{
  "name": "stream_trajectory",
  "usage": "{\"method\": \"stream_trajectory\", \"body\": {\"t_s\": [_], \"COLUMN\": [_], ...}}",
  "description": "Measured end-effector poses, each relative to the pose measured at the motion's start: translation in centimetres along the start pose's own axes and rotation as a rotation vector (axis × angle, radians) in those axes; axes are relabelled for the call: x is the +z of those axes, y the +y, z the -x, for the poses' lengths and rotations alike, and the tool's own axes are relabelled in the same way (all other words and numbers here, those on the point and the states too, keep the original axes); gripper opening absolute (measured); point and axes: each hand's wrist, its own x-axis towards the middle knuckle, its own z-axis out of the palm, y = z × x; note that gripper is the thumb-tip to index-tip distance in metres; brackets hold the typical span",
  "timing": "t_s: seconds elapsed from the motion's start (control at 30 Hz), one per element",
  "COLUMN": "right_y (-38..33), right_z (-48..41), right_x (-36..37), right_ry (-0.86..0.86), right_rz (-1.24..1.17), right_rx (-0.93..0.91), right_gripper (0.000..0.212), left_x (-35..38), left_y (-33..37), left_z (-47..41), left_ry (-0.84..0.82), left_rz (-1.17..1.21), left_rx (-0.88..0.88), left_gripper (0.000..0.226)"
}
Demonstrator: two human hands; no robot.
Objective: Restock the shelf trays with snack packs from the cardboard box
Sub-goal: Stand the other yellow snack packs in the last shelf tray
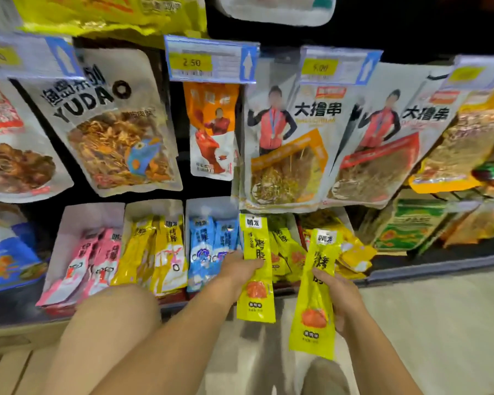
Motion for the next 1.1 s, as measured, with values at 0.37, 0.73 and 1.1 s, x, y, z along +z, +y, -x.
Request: {"method": "stream_trajectory", "body": {"t_s": [0.37,0.73,1.1], "right_y": [-0.8,-1.2,-0.9], "right_z": [-6.4,-9.4,-10.3], "right_x": [-4.3,-4.6,-3.0], "right_ry": [0.092,0.058,0.034], "right_rz": [-0.140,-0.198,-0.069], "right_rx": [0.013,0.031,0.048], "right_gripper": [0.016,0.020,0.017], "left_x": [9.6,12.1,9.1], "left_y": [0.6,0.0,1.9], "left_z": [-7.9,-13.5,-11.9], "left_ry": [0.080,0.154,0.200], "left_rz": [-0.174,-0.392,-0.490], "left_rx": [0.025,0.134,0.240], "left_gripper": [0.035,0.074,0.045]}}
